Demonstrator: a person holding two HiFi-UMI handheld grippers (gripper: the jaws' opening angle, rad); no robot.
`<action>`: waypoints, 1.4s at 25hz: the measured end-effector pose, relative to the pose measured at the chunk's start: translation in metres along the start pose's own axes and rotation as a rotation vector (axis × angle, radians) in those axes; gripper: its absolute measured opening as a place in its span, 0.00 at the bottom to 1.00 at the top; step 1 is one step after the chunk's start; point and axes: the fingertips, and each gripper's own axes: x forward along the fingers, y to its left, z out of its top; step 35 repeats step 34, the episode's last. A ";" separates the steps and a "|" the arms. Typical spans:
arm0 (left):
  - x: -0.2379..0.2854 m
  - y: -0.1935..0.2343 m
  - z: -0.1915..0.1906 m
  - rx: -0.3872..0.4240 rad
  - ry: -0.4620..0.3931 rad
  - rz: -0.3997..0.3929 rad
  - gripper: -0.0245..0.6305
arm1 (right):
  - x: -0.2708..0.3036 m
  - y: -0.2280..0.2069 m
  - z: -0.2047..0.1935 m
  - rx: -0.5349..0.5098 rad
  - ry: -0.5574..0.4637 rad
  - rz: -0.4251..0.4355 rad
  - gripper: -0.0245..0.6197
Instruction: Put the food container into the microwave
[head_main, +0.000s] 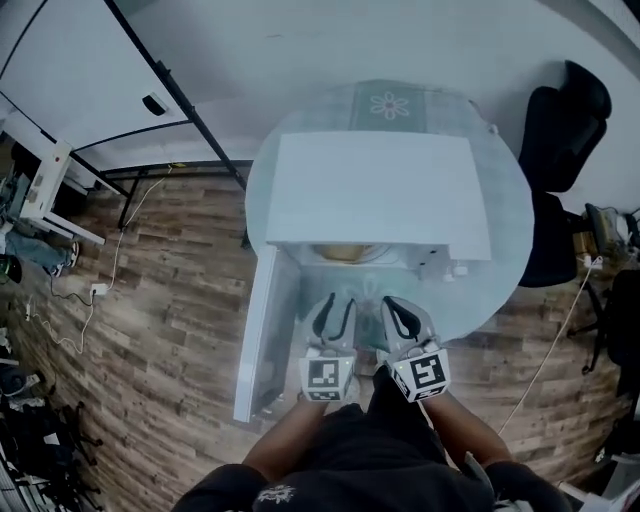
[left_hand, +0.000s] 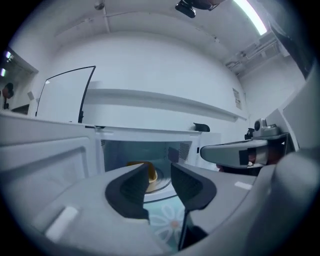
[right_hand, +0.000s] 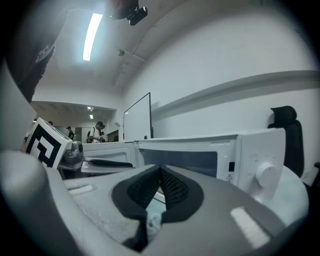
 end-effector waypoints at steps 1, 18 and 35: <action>-0.008 -0.002 0.007 0.004 -0.010 -0.010 0.22 | -0.005 0.006 0.008 -0.003 -0.011 -0.003 0.04; -0.084 -0.010 0.063 0.042 -0.103 -0.088 0.04 | -0.058 0.057 0.093 -0.073 -0.169 -0.071 0.04; -0.078 -0.017 0.067 0.028 -0.086 -0.112 0.04 | -0.069 0.044 0.102 -0.069 -0.177 -0.103 0.04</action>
